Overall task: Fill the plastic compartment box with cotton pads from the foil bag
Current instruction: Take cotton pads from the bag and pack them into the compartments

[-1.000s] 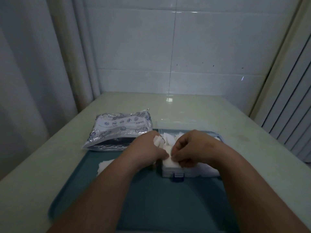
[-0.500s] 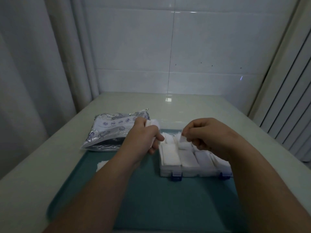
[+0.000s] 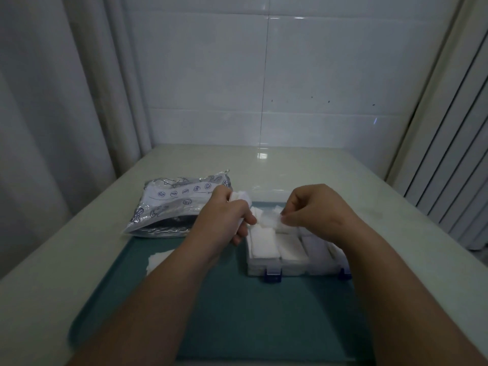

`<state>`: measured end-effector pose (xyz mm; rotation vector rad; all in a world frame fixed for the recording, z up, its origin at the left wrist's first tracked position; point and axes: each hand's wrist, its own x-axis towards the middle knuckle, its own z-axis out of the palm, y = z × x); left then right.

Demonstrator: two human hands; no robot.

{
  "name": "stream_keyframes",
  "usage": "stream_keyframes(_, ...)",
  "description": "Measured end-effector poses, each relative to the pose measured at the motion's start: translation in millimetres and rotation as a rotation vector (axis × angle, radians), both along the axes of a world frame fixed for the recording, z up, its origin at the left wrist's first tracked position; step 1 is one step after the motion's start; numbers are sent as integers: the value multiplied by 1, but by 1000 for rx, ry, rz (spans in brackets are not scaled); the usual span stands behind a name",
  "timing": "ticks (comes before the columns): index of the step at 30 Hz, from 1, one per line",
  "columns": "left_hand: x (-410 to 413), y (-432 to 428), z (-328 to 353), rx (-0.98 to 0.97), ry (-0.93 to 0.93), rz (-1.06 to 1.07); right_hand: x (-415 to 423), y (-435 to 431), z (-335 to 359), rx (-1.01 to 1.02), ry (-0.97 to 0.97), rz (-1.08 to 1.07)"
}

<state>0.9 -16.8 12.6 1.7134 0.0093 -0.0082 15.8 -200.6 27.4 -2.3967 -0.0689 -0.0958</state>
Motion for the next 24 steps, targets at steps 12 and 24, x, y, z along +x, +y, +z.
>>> stream_keyframes(12, 1, 3, -1, -12, -201, 141, -13, 8, 16, 733, -94, 36)
stream_keyframes(24, 0, -1, -3, -94, -190, 161, -16, 23, 11, 466, -135, 73)
